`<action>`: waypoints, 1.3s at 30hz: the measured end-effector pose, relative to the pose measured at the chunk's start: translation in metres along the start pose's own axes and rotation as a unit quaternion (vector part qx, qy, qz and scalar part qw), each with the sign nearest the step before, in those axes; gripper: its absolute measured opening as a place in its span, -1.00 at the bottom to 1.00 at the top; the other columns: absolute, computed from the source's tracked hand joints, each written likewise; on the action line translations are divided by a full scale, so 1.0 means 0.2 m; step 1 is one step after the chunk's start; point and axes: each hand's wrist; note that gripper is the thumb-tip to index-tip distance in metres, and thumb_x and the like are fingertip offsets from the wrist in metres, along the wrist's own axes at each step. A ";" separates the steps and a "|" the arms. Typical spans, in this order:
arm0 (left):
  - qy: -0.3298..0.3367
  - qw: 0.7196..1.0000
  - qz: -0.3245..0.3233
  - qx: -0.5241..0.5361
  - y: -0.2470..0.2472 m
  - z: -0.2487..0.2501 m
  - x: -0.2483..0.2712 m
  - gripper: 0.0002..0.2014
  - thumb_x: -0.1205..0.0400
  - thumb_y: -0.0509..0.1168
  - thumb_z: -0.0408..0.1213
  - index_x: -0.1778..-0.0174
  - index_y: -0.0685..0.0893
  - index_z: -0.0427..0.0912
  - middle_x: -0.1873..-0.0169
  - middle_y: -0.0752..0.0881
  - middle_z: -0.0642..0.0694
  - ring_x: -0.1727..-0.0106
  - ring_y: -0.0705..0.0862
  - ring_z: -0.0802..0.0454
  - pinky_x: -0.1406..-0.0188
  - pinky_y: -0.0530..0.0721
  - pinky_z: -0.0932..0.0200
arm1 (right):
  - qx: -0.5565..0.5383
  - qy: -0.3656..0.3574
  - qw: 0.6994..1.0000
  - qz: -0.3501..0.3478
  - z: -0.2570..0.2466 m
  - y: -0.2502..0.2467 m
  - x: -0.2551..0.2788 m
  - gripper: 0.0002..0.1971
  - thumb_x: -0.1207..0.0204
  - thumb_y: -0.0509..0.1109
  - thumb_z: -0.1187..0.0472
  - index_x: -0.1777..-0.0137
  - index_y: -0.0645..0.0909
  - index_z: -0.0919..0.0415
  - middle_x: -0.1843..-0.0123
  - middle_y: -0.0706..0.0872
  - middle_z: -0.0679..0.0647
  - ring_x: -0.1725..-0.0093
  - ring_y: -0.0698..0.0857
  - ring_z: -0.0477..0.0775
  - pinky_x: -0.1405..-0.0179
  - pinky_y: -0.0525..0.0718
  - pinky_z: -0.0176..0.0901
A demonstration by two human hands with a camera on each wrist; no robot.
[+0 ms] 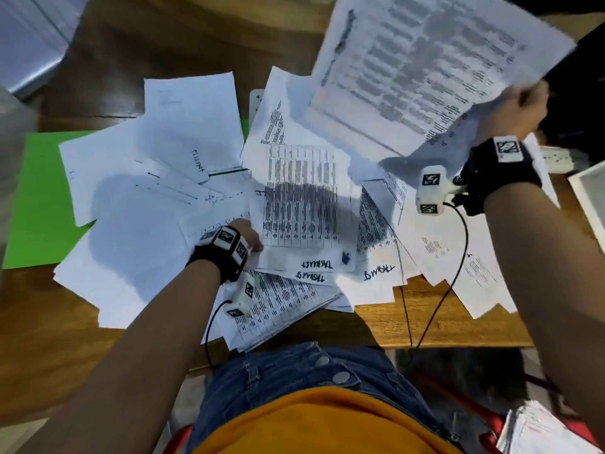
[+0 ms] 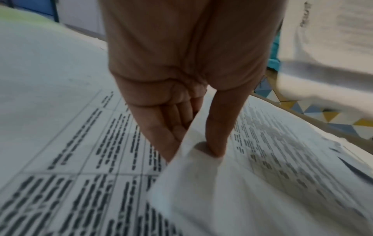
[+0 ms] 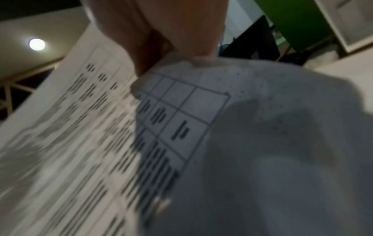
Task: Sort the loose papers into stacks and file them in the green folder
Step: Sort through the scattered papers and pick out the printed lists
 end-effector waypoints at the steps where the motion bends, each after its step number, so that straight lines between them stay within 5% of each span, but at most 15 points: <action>1: 0.003 1.000 -0.008 0.005 -0.02 0.00 0.00 -0.51 -0.45 0.49 -0.39 -0.25 0.55 -0.50 -0.19 0.66 -0.45 -0.22 0.68 -0.37 -0.20 0.69 -0.23 | 0.014 0.001 0.998 -0.057 -0.01 0.03 -0.02 -0.75 -0.45 0.15 0.36 0.34 0.33 -0.01 0.37 0.45 -0.19 0.48 0.44 -0.48 0.23 0.41 -0.54; 5: 0.002 0.995 -0.039 0.091 -0.09 -0.04 -0.04 -0.85 -0.53 0.41 -0.32 0.15 0.61 -0.33 0.22 0.64 -0.30 0.23 0.63 -0.14 0.04 0.66 0.01 | 0.153 0.002 0.939 -0.308 -0.04 0.12 -0.03 -0.64 -0.59 0.20 0.40 0.38 0.37 -0.01 0.40 0.48 -0.13 0.47 0.49 -0.40 0.40 0.40 -0.51; 7: -0.021 0.967 -0.071 0.244 -0.12 -0.05 -0.06 -0.70 -0.64 0.26 -0.16 0.37 0.52 -0.22 0.41 0.50 -0.20 0.45 0.48 -0.06 0.29 0.54 0.09 | 0.218 0.002 0.897 -0.385 -0.03 0.15 0.01 -0.66 -0.62 0.19 0.36 0.38 0.40 0.05 0.41 0.48 -0.03 0.35 0.52 -0.11 0.38 0.42 -0.38; 10: -0.082 0.905 -0.123 0.398 -0.16 -0.04 -0.10 -0.43 -0.66 0.02 0.21 0.47 0.47 -0.19 0.60 0.49 -0.09 0.62 0.37 0.02 0.45 0.37 0.29 | 0.233 0.016 0.847 -0.477 0.00 0.21 0.07 -0.86 -0.57 0.20 0.40 0.18 0.56 0.28 0.54 0.53 -0.06 0.47 0.52 -0.11 0.48 0.44 -0.37; 14: -0.056 0.897 -0.163 0.406 -0.20 0.00 -0.19 -0.19 -0.34 0.07 0.53 0.05 0.64 -0.22 0.29 0.56 -0.12 0.38 0.47 -0.01 0.28 0.45 0.17 | 0.307 -0.023 0.743 -0.594 0.06 0.37 0.18 -0.87 -0.54 0.26 0.33 0.23 0.54 0.27 0.34 0.52 0.10 0.19 0.48 0.02 0.24 0.43 -0.22; 16: -0.045 0.912 -0.138 0.384 -0.21 0.05 -0.19 -0.07 -0.30 0.17 0.54 -0.24 0.59 -0.26 0.25 0.52 -0.12 0.34 0.46 -0.01 0.14 0.46 0.12 | 0.303 -0.053 0.711 -0.632 0.11 0.48 0.27 -0.85 -0.60 0.28 0.40 0.00 0.69 0.39 0.00 0.71 0.30 -0.05 0.53 0.03 0.03 0.57 -0.32; 18: -0.036 0.916 -0.124 0.381 -0.21 0.13 -0.14 0.01 -0.26 0.34 0.46 -0.47 0.48 -0.23 0.30 0.47 -0.10 0.37 0.42 0.01 0.16 0.41 0.14 | 0.322 -0.085 0.681 -0.652 0.12 0.58 0.38 -0.76 -0.66 0.22 0.37 -0.22 0.61 0.45 -0.28 0.63 0.40 -0.21 0.58 0.18 -0.34 0.48 -0.03; 21: 0.000 0.942 -0.127 0.309 -0.20 0.20 -0.11 0.07 0.15 0.59 0.36 -0.25 0.68 -0.19 0.02 0.70 -0.38 -0.08 0.68 -0.33 -0.13 0.58 -0.05 | 0.323 -0.156 0.685 -0.634 0.15 0.70 0.57 -0.81 -0.67 0.18 0.29 -0.05 0.59 0.39 -0.11 0.68 0.40 -0.07 0.63 0.32 -0.15 0.54 0.06; 22: 0.014 0.961 -0.115 0.249 -0.20 0.20 -0.10 -0.06 0.03 0.62 0.27 -0.18 0.69 -0.27 -0.09 0.68 -0.48 -0.21 0.64 -0.41 -0.19 0.60 -0.13 | 0.325 -0.169 0.702 -0.611 0.15 0.72 0.63 -0.81 -0.66 0.18 0.27 -0.07 0.60 0.34 -0.06 0.71 0.34 -0.07 0.65 0.32 -0.10 0.52 0.06; 24: 0.042 0.982 -0.073 0.169 -0.19 0.21 -0.09 -0.59 -0.38 0.55 -0.07 0.01 0.67 -0.27 0.14 0.70 -0.37 0.06 0.69 -0.27 0.16 0.66 0.12 | 0.330 -0.206 0.757 -0.525 0.17 0.74 0.72 -0.78 -0.63 0.18 0.20 -0.17 0.60 0.17 -0.04 0.75 0.15 -0.11 0.66 0.23 -0.14 0.48 0.08; 26: 0.053 0.983 -0.046 0.169 -0.16 0.20 -0.09 -0.85 -0.50 0.46 -0.29 0.10 0.67 -0.25 0.35 0.63 -0.17 0.27 0.58 -0.07 0.40 0.45 0.29 | 0.321 -0.222 0.816 -0.427 0.17 0.70 0.75 -0.72 -0.57 0.24 0.16 -0.26 0.56 0.06 -0.12 0.72 0.01 -0.19 0.62 0.14 -0.19 0.44 0.09; 29: 0.066 0.979 -0.024 0.189 -0.13 0.16 -0.11 -0.72 -0.48 0.47 -0.37 -0.10 0.72 -0.35 0.10 0.75 -0.24 0.11 0.71 -0.10 0.08 0.64 0.15 | 0.361 0.015 0.873 -0.329 0.22 0.56 0.68 -0.54 -0.50 0.34 0.17 -0.41 0.39 0.05 -0.41 0.51 0.04 -0.41 0.45 0.09 -0.36 0.38 0.14; 33: 0.053 0.973 -0.008 0.225 -0.10 0.15 -0.06 -0.66 -0.49 0.46 -0.35 -0.16 0.70 -0.39 0.06 0.72 -0.27 -0.06 0.69 -0.15 -0.15 0.62 -0.01 | 0.352 0.373 0.812 -0.279 0.40 0.25 0.63 -0.26 -0.41 0.31 0.03 -0.55 0.25 0.33 -0.56 0.33 0.30 -0.53 0.37 0.30 -0.53 0.36 0.09; 36: 0.041 0.967 -0.011 0.253 -0.07 0.18 -0.01 -0.59 -0.54 0.43 -0.26 -0.26 0.64 -0.38 -0.20 0.69 -0.43 -0.29 0.63 -0.37 -0.34 0.53 -0.21 | 0.389 0.377 0.794 -0.276 0.43 0.19 0.72 -0.22 -0.41 0.37 0.08 -0.56 0.14 0.35 -0.55 0.26 0.30 -0.51 0.34 0.34 -0.51 0.36 0.16; 39: 0.029 0.964 -0.018 0.262 -0.04 0.19 0.02 -0.47 -0.48 0.48 -0.23 -0.35 0.58 -0.33 -0.30 0.64 -0.41 -0.38 0.55 -0.41 -0.40 0.47 -0.27 | 0.380 0.352 0.773 -0.366 0.41 0.20 0.84 -0.19 -0.40 0.39 0.07 -0.57 0.10 0.28 -0.51 0.27 0.28 -0.45 0.39 0.34 -0.41 0.47 0.23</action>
Point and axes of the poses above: each hand's wrist, its own x-axis away from the middle knuckle, its own y-axis out of the palm, z = x × y
